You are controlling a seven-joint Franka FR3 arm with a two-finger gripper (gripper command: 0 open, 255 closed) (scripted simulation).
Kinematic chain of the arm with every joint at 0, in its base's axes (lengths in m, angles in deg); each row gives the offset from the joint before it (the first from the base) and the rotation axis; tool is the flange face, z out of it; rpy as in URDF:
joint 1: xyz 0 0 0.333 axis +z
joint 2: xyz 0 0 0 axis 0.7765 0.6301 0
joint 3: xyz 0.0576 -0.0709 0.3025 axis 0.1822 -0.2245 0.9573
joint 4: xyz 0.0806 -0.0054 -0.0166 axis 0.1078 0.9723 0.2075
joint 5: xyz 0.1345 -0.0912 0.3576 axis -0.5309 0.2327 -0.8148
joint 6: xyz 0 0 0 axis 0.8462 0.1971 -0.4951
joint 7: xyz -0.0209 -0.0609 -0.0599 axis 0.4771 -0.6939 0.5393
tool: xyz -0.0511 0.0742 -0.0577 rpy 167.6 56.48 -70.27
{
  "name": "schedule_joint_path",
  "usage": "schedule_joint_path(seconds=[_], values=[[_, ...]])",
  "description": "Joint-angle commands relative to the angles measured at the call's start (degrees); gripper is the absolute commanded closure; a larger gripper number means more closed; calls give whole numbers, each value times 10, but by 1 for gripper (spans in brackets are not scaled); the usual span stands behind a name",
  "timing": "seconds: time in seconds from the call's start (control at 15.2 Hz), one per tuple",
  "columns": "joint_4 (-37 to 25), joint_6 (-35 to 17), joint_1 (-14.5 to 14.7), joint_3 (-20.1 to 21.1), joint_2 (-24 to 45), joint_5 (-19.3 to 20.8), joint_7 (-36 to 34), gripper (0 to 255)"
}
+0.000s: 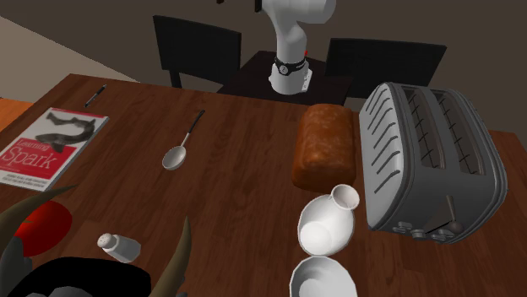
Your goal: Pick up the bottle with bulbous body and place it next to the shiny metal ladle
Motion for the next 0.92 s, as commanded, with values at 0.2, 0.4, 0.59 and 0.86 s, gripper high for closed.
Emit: schedule_joint_path(seconds=[0.2,0.4,0.59,0.86], values=[[-8,-31,12,29,41,-20,-32,0],[-23,-61,23,58,86,-36,-64,0],[-44,-89,31,85,135,-48,-94,0],[-81,-122,40,121,206,-56,-135,0]])
